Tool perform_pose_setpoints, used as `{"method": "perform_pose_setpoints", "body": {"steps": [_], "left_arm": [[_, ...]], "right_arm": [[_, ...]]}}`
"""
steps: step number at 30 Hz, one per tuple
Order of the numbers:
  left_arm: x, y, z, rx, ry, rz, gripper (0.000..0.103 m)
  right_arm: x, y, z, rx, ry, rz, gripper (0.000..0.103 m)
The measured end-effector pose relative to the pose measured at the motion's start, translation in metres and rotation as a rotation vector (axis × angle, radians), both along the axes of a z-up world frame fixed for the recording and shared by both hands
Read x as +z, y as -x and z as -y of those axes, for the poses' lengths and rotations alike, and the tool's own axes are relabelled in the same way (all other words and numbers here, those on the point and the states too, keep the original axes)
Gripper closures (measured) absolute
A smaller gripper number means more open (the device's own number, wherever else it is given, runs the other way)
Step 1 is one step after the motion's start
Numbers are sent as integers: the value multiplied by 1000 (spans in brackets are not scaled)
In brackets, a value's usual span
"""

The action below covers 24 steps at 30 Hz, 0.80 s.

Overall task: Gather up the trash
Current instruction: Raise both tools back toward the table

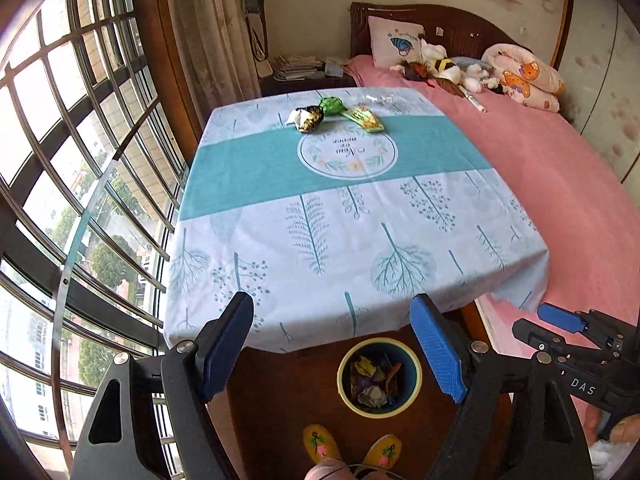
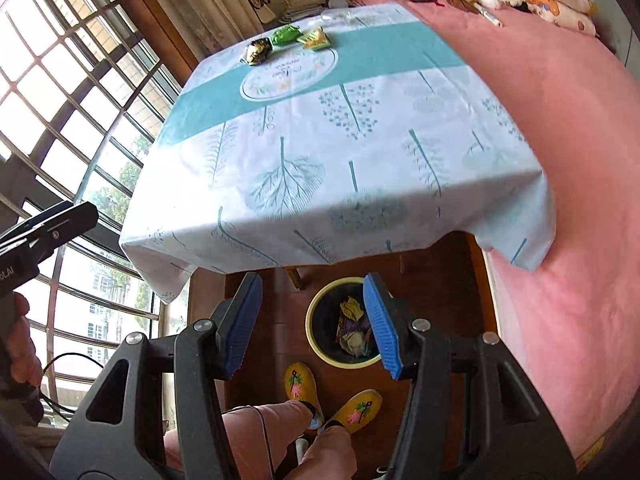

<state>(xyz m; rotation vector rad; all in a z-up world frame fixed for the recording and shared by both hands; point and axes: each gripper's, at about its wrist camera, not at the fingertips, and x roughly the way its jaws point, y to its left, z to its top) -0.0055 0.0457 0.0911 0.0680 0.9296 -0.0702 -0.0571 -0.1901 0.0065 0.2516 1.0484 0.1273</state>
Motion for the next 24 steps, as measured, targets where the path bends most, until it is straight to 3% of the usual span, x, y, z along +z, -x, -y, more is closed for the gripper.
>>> {"method": "perform_pose_setpoints", "body": {"steps": [7, 13, 20, 24], "left_arm": [[46, -29, -16, 58, -15, 73, 20], [66, -86, -32, 74, -29, 93, 20], [73, -204, -50, 29, -16, 87, 20], [58, -296, -52, -32, 6, 26, 20]], "right_arm": [[49, -32, -3, 78, 91, 109, 53], [82, -81, -1, 61, 98, 175, 53], [101, -176, 4, 33, 102, 204, 53], [100, -249, 8, 0, 131, 188, 53]]}}
